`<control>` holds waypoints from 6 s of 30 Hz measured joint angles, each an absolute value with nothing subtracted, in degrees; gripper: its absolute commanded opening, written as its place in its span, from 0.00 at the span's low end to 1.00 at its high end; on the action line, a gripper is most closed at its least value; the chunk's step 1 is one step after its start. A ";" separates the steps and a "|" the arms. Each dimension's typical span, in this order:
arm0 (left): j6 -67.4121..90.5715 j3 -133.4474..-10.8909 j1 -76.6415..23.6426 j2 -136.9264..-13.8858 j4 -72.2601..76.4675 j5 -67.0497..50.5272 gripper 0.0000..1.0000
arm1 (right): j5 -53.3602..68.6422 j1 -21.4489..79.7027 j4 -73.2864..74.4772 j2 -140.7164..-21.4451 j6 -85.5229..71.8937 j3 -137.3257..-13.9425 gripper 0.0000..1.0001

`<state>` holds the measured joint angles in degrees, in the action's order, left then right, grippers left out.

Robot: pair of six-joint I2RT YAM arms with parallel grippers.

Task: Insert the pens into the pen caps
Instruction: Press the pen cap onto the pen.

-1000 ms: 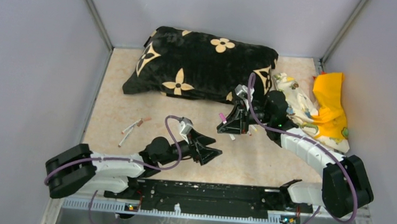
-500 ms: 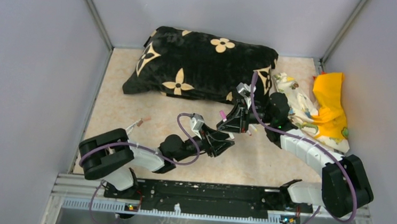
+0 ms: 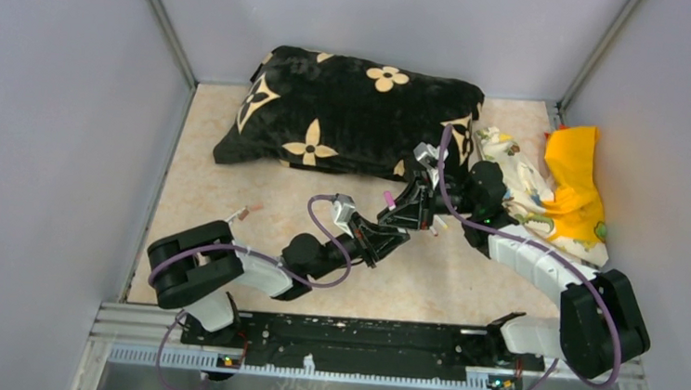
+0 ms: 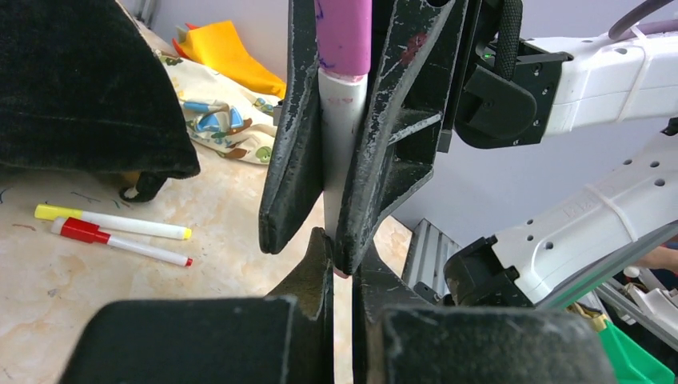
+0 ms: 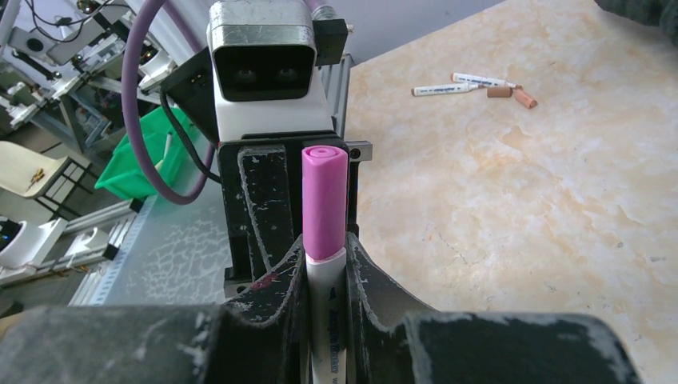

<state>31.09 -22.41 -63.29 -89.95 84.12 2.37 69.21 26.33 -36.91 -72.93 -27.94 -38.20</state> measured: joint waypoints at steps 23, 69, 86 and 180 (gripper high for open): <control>28.56 -19.35 -63.26 -83.33 79.90 3.97 0.00 | 70.04 26.76 -33.58 -72.93 -21.21 -37.89 0.33; 31.64 -26.00 -49.82 -52.51 42.61 -4.08 0.88 | 74.65 27.20 -25.58 -75.18 -14.96 -37.30 0.00; 42.65 -28.08 -45.43 -64.79 46.57 -15.11 0.53 | 75.29 27.20 -23.49 -75.83 -13.50 -38.06 0.00; 36.23 -32.10 -50.33 -79.53 53.93 -26.44 0.00 | 71.40 21.63 8.25 -69.12 -2.81 -38.70 0.00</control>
